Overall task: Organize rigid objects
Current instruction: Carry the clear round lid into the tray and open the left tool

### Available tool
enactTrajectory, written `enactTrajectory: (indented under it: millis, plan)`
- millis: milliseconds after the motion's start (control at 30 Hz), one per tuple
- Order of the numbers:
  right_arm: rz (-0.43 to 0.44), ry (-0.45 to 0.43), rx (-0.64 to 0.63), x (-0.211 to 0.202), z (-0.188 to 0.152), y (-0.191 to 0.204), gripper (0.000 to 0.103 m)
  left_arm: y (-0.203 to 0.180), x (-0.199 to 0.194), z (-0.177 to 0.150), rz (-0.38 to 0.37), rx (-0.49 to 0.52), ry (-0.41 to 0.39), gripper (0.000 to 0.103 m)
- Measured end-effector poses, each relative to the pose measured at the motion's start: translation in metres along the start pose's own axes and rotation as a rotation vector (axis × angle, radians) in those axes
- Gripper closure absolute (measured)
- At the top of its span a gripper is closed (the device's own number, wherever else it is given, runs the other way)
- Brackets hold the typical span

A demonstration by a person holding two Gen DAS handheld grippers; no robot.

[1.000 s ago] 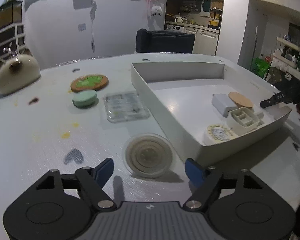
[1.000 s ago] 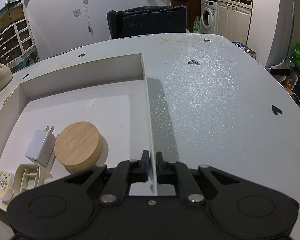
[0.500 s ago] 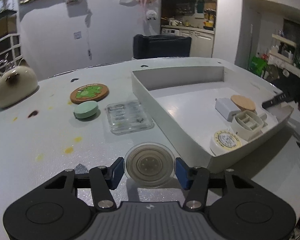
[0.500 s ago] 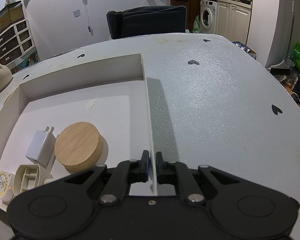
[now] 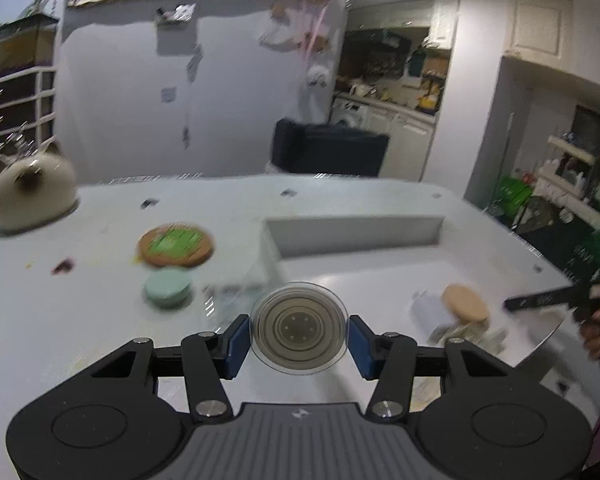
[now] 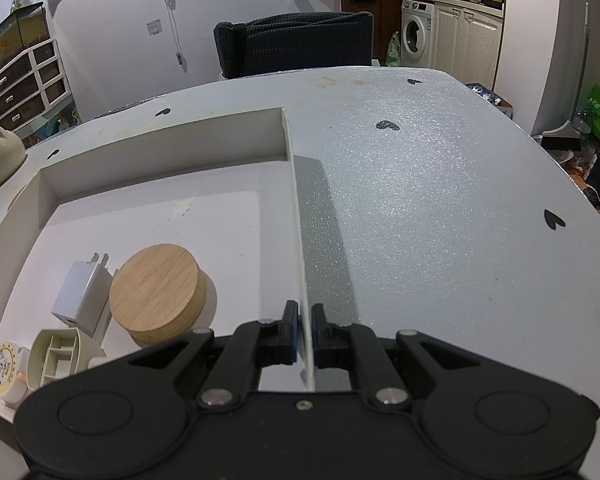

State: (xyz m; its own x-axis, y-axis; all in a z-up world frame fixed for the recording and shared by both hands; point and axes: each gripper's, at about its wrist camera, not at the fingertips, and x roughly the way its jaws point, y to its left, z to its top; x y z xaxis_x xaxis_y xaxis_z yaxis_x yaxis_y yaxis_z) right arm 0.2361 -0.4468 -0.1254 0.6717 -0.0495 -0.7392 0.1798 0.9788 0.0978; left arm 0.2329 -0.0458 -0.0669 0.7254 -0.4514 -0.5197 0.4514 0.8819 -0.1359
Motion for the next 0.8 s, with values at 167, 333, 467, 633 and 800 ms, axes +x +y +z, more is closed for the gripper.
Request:
enactTrajectory:
  millis: [167, 333, 467, 633, 800]
  plan:
    - [0.002, -0.001, 0.003, 0.000, 0.000, 0.000, 0.096, -0.029, 0.016, 0.016, -0.078, 0.021, 0.009, 0.050]
    - [0.007, -0.004, 0.009, 0.000, -0.001, -0.002, 0.096, -0.059, 0.046, 0.020, -0.124, 0.036, 0.070, 0.050]
    - [0.009, -0.004, 0.009, 0.001, -0.001, -0.003, 0.096, -0.078, 0.071, 0.020, -0.144, 0.044, 0.139, 0.050]
    - [0.009, -0.004, 0.003, 0.001, -0.001, -0.003, 0.096, -0.088, 0.095, 0.014, -0.135, 0.042, 0.203, 0.050]
    - [0.016, -0.006, 0.006, 0.001, -0.002, -0.005, 0.096, -0.089, 0.107, 0.010, -0.105, 0.045, 0.238, 0.050]
